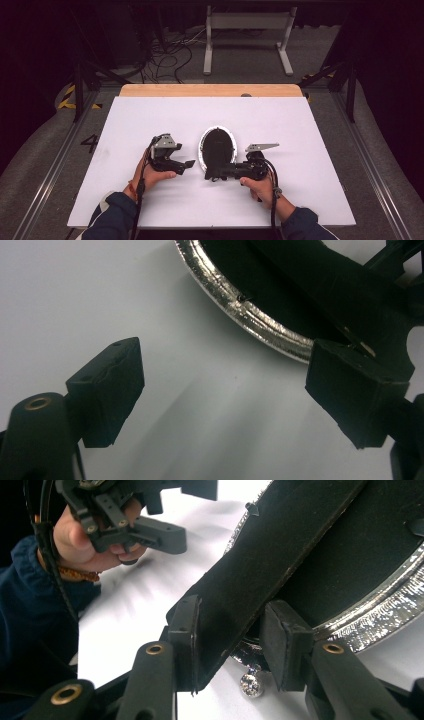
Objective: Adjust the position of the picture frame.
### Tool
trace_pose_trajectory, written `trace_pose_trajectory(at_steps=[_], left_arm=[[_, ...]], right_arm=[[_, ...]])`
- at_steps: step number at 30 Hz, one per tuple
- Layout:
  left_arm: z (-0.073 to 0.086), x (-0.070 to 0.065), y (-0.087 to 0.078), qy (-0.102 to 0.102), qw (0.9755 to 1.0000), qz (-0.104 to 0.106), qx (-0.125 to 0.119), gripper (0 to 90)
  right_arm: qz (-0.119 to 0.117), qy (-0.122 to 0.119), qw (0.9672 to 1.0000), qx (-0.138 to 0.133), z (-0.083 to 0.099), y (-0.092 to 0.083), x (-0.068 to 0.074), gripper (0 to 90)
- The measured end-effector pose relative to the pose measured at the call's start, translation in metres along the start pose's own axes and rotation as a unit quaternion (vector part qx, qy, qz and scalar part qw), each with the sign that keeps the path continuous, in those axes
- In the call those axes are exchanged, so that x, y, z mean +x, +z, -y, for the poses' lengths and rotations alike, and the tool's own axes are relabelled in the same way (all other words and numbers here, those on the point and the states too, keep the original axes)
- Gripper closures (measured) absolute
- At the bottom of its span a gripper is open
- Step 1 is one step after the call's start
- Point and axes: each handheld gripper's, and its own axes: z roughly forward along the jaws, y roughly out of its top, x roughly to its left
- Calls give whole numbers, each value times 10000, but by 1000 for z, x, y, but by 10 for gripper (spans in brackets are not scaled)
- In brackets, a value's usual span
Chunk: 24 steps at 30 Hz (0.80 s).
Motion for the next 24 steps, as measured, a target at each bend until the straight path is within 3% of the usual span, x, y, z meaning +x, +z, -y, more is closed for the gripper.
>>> trace_pose_trajectory(at_steps=[7, 11, 13, 15, 17, 21, 23, 24], left_arm=[[-6, 2, 15, -57, 9995, 308, -26, 167], [-7, 1, 21, -196, 9987, 466, -43, 173], [-9, 0, 23, -256, 9981, 560, -80, 179], [-11, 0, 24, -191, 9974, 679, -131, 215], [-11, -1, 24, -326, 9963, 770, -177, 230], [-12, -1, 28, -316, 9960, 835, -109, 236], [-12, -1, 30, -434, 9945, 953, -92, 240], [-12, -1, 30, -400, 9946, 958, -82, 255]], right_arm=[[89, -385, 9992, 21, 0, -1, 5, 615], [202, -669, 9976, 13, 2, -2, 10, 622], [239, -740, 9970, 20, 2, -2, 11, 624], [249, -780, 9966, 24, 3, -2, 12, 625], [263, -816, 9963, 31, 3, -2, 12, 625], [350, -968, 9947, 62, 1, -4, 13, 656], [401, -955, 9946, 76, 1, -4, 12, 659], [429, -941, 9946, 87, 2, -4, 11, 659]])
